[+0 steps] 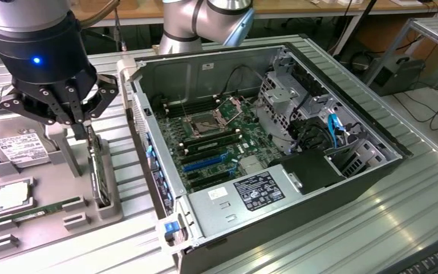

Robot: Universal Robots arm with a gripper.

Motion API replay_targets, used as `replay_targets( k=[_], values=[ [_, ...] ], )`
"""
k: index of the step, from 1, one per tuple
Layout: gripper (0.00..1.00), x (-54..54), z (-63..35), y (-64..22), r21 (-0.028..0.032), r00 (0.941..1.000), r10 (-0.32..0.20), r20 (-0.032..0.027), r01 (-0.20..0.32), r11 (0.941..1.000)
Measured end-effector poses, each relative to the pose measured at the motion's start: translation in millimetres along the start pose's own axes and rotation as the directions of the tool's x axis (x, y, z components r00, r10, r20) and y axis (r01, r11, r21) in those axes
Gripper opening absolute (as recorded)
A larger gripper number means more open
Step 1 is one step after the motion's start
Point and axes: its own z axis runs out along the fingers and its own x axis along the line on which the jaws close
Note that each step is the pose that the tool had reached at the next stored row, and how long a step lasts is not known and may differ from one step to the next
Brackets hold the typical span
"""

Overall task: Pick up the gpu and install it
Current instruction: 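Pick up the gpu and move the gpu toward the slot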

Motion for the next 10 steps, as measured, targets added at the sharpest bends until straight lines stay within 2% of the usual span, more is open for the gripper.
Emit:
replay_targets(
  k=[3, 5, 6, 7, 8, 9, 10],
  values=[
    [0.11, 0.0, 0.0, 0.0, -0.0001, 1.0000, 0.000, 0.0000, 0.000, 1.0000],
    [0.24, 0.0, 0.0, 0.0, 0.0000, 1.0000, 0.000, 0.0000, 0.000, 1.0000],
    [0.24, 0.0, 0.0, 0.0, 0.0000, 1.0000, 0.000, 0.0000, 0.000, 1.0000],
    [0.30, 0.0, 0.0, 0.0, 0.0000, 1.0000, 0.000, 0.0000, 0.000, 1.0000],
    [0.30, 0.0, 0.2, 0.0, 0.0000, 1.0000, 0.000, 0.0000, 0.000, 1.0000],
    [0.36, 0.1, 1.4, 0.0, -0.0002, 1.0000, 0.000, 0.0001, 0.000, 1.0000],
    [0.36, 0.3, 3.3, 0.3, -0.0001, 1.0000, 0.000, 0.0001, 0.000, 1.0000]
  ],
)
